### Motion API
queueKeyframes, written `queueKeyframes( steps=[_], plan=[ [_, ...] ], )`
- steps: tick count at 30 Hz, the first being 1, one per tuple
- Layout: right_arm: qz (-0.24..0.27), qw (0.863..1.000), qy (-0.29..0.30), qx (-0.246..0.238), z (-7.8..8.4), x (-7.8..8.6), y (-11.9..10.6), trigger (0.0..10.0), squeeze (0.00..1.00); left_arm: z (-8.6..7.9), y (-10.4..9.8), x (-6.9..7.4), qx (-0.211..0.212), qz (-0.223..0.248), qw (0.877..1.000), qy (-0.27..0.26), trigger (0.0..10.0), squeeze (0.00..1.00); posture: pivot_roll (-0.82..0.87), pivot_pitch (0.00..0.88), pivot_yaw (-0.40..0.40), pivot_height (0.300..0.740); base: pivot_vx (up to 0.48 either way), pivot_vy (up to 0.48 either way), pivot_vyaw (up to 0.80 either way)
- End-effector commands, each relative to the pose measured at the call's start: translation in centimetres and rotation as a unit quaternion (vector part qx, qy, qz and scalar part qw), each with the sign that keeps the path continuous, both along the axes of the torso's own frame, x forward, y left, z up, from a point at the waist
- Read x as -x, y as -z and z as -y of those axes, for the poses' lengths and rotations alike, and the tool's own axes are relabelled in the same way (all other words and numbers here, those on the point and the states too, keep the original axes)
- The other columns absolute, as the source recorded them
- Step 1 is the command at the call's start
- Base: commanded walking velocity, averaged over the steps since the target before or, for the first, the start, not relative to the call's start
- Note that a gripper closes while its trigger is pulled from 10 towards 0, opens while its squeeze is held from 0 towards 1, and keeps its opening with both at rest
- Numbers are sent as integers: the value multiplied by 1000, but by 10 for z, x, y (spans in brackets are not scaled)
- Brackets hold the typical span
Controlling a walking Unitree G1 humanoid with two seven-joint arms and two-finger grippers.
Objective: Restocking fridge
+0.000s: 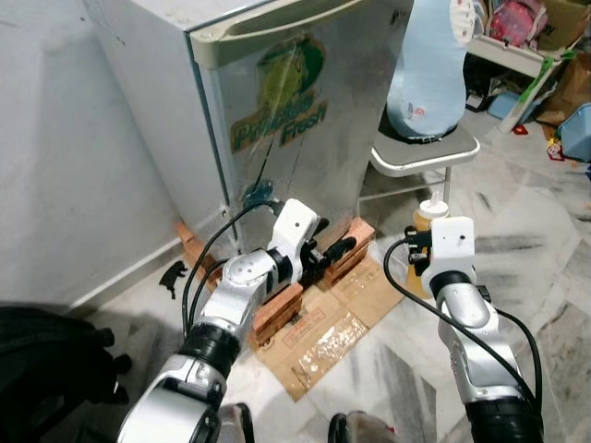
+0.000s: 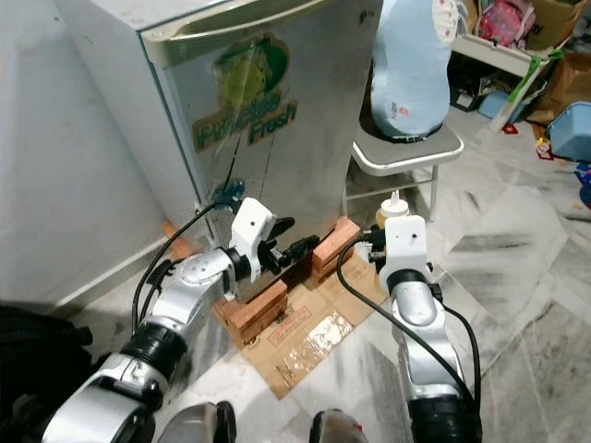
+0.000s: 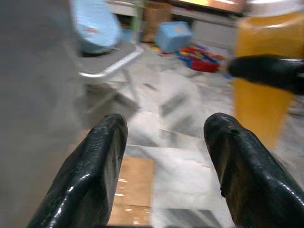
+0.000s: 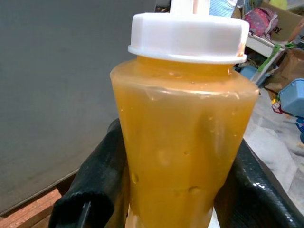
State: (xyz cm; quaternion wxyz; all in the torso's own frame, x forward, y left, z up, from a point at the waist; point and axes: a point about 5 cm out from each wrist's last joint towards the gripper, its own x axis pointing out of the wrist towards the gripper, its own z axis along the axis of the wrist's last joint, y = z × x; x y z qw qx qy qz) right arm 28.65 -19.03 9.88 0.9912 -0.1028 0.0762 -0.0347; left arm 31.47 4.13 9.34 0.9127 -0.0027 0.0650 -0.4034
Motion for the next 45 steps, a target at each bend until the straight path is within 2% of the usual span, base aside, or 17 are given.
queueKeyframes(
  steps=[1, 5, 8, 10, 13, 14, 16, 22, 26, 31, 34, 38, 39, 40, 43, 44, 45],
  plan=[
    [12, 1000, 7, 4, 2, -1, -5, 10000, 0, -15, -4, -2, -1, 21, 998, -59, 10000, 0, -37, 75, 9, 740, 0, 0, 0],
    [8, 1000, 14, 8, 5, 1, -3, 10000, 0, -48, -4, 4, -2, 39, 987, -158, 10000, 0, -32, 80, 10, 740, 0, 0, 0],
    [3, 1000, 12, 10, 6, 2, 0, 10000, 0, -85, 0, 19, -12, 38, 967, -251, 10000, 0, -19, 88, 4, 740, 0, 0, 0],
    [1, 1000, 11, 11, 6, 2, 0, 10000, 0, -90, 1, 21, -16, 39, 964, -263, 10000, 0, -18, 87, 4, 740, 0, 0, 0],
    [0, 1000, 8, 12, 5, 0, 0, 10000, 0, -119, 9, 28, -28, 25, 939, -342, 10000, 0, -10, 87, -1, 740, 0, 0, 0],
    [-1, 1000, 8, 12, 4, -1, 0, 10000, 0, -123, 9, 29, -31, 25, 935, -353, 10000, 0, -10, 87, -1, 740, 0, 0, 0],
    [-1, 1000, 7, 12, 4, -2, 0, 10000, 0, -140, 14, 27, -42, 15, 919, -393, 10000, 0, -6, 85, -9, 740, 0, 0, 0],
    [1, 1000, 2, 13, 4, -3, -1, 10000, 0, -161, 6, 7, -63, 26, 901, -429, 10000, 0, -17, 80, -16, 740, 0, 0, 0],
    [1, 1000, 3, 15, 5, -4, -2, 10000, 0, -161, -1, -7, -59, 28, 897, -437, 10000, 0, -24, 78, -18, 740, 0, 0, 0],
    [3, 1000, 4, 16, 5, -5, -3, 10000, 0, -150, -14, -30, -52, 40, 897, -436, 10000, 0, -32, 75, -16, 740, 0, 0, 0],
    [5, 1000, 5, 15, 4, -4, -3, 10000, 0, -133, -23, -45, -43, 44, 904, -423, 10000, 0, -35, 70, -15, 740, 0, 0, 0],
    [5, 1000, 5, 15, 4, -5, -3, 10000, 0, -120, -27, -52, -33, 40, 914, -402, 10000, 0, -37, 67, -14, 740, 0, 0, 0],
    [5, 1000, 5, 15, 4, -5, -3, 10000, 0, -105, -27, -54, -31, 36, 930, -365, 10000, 0, -37, 64, -15, 740, 0, 0, 0],
    [6, 1000, 5, 15, 4, -5, -3, 10000, 0, -97, -26, -53, -33, 35, 938, -342, 10000, 0, -37, 64, -15, 740, 0, 0, 0],
    [6, 1000, 4, 14, 3, -6, -3, 10000, 0, -74, -20, -50, -55, 39, 961, -269, 10000, 0, -36, 63, -15, 740, 0, 0, 0],
    [6, 1000, 4, 14, 3, -6, -3, 10000, 0, -74, -20, -50, -55, 39, 961, -269, 10000, 0, -36, 63, -15, 740, 0, 0, 0],
    [6, 1000, 3, 14, 3, -6, -3, 10000, 0, -65, -18, -49, -55, 39, 968, -241, 10000, 0, -36, 63, -15, 740, 0, 0, 0]
  ],
)
